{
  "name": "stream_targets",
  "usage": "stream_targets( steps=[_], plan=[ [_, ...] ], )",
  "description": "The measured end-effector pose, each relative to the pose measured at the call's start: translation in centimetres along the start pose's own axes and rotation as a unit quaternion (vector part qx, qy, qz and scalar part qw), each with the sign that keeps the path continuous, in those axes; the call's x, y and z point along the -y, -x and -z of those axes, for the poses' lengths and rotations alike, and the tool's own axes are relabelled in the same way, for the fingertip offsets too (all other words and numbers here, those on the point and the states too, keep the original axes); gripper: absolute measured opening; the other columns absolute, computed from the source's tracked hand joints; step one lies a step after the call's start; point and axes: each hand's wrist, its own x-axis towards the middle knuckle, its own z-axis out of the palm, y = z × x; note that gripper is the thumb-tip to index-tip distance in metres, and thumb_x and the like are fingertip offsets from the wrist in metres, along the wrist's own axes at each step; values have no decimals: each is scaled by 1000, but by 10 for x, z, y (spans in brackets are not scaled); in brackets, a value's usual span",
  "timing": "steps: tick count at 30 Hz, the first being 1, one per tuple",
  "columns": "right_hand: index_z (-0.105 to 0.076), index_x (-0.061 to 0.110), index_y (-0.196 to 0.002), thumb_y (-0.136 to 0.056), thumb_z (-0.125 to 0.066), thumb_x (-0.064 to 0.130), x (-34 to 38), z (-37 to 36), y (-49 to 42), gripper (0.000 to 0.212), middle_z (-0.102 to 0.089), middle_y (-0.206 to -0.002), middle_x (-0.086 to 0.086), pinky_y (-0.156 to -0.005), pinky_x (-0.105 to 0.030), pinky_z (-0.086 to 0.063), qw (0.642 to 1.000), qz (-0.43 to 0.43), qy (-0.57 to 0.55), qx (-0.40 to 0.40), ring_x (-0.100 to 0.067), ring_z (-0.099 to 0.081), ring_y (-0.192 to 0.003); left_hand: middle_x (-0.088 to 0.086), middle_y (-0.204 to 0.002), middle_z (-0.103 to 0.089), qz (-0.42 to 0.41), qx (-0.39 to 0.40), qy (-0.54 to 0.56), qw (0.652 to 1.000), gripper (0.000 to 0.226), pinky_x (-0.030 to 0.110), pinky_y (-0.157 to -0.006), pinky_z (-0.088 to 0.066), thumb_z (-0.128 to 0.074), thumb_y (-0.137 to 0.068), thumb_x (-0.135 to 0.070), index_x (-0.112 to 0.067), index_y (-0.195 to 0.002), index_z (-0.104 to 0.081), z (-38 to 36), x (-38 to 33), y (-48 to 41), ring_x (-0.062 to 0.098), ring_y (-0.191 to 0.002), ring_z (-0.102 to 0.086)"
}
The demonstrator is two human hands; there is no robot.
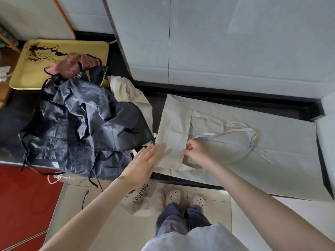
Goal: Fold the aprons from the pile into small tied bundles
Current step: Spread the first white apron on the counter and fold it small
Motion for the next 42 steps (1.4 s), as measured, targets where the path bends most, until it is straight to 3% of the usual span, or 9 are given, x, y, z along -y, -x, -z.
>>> stream_targets(
  steps=[6,10,14,18,24,27,31,36,42],
  plan=[
    [-41,7,-128,-88,-63,25,-5,-5,9,50,-57,-113,-9,-91,-35,-39,979,123,119,-108,-25,-52,-103,7,-129,-61,-12,-22,-53,998,61,38,-104,-40,-25,-97,-54,-13,-122,-63,5,-13,-16,28,-119,-57],
    [-11,25,-153,-98,-38,43,-10,-7,16,64,-12,-159,-2,-116,-42,-9,909,234,343,-33,-22,-7,-146,9,-110,-66,37,-82,-48,995,39,36,-76,-54,-37,-93,-30,-7,-106,-67,12,-30,-42,28,-89,-66],
    [-11,34,-153,-93,-9,57,-39,-6,7,64,-8,-161,6,-117,-41,2,855,238,461,-4,-12,1,-148,17,-140,-45,119,-87,0,989,45,35,-102,-40,-38,-92,-6,1,-136,-44,11,-43,-70,33,-121,-49],
    [-28,29,-150,-97,-22,58,-53,6,6,60,-35,-153,6,-114,-44,-12,836,230,499,-6,-13,-29,-142,16,-122,-47,339,-90,158,923,36,36,-91,-41,-51,-94,-19,-2,-124,-42,17,-43,-81,33,-111,-48],
    [-4,29,-153,-99,-1,57,-62,13,10,61,-11,-160,4,-115,-47,-2,839,235,490,9,-13,-3,-148,4,-68,-45,422,74,357,830,26,34,-72,-49,-56,-91,-15,-10,-67,-49,27,-23,-83,22,-67,-49],
    [16,33,-151,-94,-2,66,-62,12,10,68,12,-160,4,-116,-43,13,837,286,465,46,-16,17,-147,5,-76,-49,391,95,250,881,17,35,-77,-49,-52,-95,-16,-8,-79,-54,29,-12,-77,25,-76,-53],
    [-5,25,-155,-94,-34,63,-74,19,15,78,-14,-161,2,-117,-43,-4,801,344,487,54,-17,-7,-149,13,-116,-56,347,90,-11,933,34,34,-73,-44,-39,-98,-17,-1,-128,-40,37,-28,-83,31,-103,-58],
    [-3,26,-154,-94,-39,50,-80,54,22,74,-19,-159,6,-117,-34,-9,851,315,420,18,-12,-16,-145,9,-121,-47,201,-50,-118,971,37,29,-82,-43,-40,-99,-28,-6,-127,-37,50,-71,-120,23,-106,-51],
    [-38,10,-145,-96,-41,39,-65,109,15,57,-46,-143,-3,-105,-32,-32,908,242,287,-185,-14,-33,-125,18,-156,-9,170,14,-169,971,70,51,-116,-10,-35,-100,-27,-14,-151,10,41,-78,-171,34,-144,-11]
  ],
)
